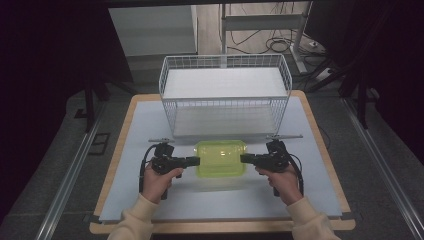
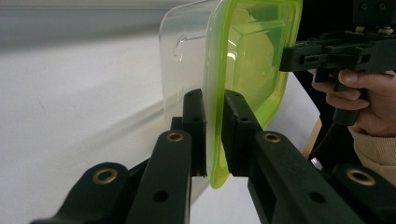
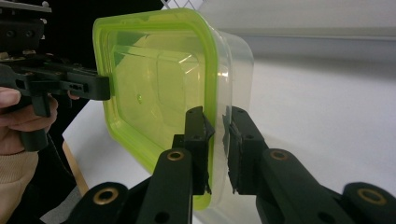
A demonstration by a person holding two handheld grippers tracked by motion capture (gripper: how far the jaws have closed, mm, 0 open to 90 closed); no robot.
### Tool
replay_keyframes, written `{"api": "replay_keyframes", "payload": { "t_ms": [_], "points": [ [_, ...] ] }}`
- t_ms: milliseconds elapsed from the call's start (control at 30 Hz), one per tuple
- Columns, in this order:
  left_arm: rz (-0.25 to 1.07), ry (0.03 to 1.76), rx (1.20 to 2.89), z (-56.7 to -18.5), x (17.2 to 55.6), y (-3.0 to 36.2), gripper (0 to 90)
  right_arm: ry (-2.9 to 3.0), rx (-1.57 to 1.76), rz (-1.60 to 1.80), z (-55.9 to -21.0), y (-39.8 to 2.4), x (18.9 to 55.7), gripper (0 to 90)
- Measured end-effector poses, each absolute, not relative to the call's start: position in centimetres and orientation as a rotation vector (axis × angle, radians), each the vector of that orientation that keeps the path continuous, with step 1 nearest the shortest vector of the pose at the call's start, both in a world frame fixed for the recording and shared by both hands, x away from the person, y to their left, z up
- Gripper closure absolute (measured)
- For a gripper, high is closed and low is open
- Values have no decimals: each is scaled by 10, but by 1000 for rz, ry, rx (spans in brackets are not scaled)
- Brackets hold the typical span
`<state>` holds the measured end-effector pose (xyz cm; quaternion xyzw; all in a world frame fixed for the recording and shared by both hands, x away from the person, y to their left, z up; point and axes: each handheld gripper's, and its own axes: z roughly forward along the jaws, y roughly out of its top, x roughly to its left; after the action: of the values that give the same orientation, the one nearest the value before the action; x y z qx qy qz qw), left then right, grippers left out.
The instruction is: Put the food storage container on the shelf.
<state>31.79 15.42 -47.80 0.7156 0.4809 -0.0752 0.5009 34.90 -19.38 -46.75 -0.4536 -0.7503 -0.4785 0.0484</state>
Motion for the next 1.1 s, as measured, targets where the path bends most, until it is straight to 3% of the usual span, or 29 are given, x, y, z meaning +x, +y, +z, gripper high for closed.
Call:
{"api": "replay_keyframes", "payload": {
  "t_ms": [1100],
  "points": [
    [-107, 1099, 1714, -435, 322, 155, 811, -2320, -1327, -1575, -426, -195, 350, 798]
  ]
}}
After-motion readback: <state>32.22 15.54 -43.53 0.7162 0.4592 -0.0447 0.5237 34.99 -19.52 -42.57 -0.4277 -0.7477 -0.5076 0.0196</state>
